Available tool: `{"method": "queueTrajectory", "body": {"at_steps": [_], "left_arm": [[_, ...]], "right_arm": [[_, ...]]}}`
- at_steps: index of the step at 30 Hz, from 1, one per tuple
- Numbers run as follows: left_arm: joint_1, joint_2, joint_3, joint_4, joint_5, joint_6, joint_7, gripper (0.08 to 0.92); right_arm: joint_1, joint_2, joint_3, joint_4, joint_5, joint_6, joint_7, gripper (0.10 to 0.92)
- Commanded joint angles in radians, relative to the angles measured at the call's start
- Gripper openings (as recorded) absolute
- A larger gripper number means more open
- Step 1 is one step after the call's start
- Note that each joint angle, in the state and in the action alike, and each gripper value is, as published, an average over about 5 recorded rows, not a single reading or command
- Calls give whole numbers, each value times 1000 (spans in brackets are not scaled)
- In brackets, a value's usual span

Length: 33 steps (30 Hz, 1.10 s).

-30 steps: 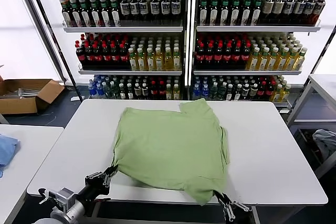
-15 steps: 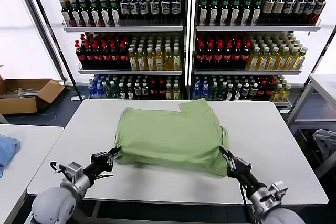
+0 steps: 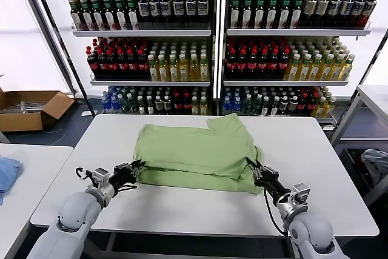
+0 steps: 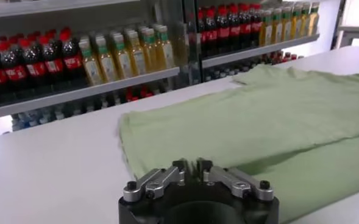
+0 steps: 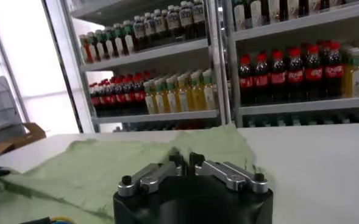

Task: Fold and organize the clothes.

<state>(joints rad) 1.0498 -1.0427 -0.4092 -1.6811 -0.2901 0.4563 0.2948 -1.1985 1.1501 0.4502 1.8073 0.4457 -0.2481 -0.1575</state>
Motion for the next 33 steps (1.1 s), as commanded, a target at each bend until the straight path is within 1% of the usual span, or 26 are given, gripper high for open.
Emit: {"method": "queueTrajectory", "body": {"at_steps": [1, 4, 6, 10, 13, 16, 18, 21, 26, 29, 33], "left_arm": [[5, 20, -42, 15, 47, 22, 0, 329], [76, 20, -85, -46, 53, 32, -1, 416], [118, 17, -106, -81, 53, 34, -1, 468], [167, 3, -119, -119, 54, 35, -7, 589], [182, -15, -113, -131, 54, 38, -13, 676], [183, -36, -103, -131, 51, 42, -16, 758], [179, -44, -98, -124, 50, 43, -16, 794], [173, -48, -96, -117, 50, 44, -10, 818], [167, -46, -92, -101, 50, 47, -1, 817], [164, -49, -84, -89, 49, 48, 1, 767], [163, -53, -79, -81, 47, 48, 10, 655]], "right_arm": [[-32, -7, 10, 62, -110, -36, 73, 458], [-136, -3, 33, 166, -150, -68, 119, 545], [-193, 2, 43, 201, -151, -71, 126, 597], [-256, 11, 50, 223, -153, -71, 126, 718], [-267, 23, 42, 216, -154, -82, 141, 789], [-264, 38, 31, 196, -153, -98, 165, 818], [-258, 49, 25, 180, -146, -110, 178, 821], [-251, 58, 15, 167, -130, -122, 182, 790], [-235, 68, 0, 143, -108, -141, 196, 654], [-221, 71, -8, 114, -96, -148, 206, 567], [-210, 84, -15, 96, -57, -151, 215, 455]]}}
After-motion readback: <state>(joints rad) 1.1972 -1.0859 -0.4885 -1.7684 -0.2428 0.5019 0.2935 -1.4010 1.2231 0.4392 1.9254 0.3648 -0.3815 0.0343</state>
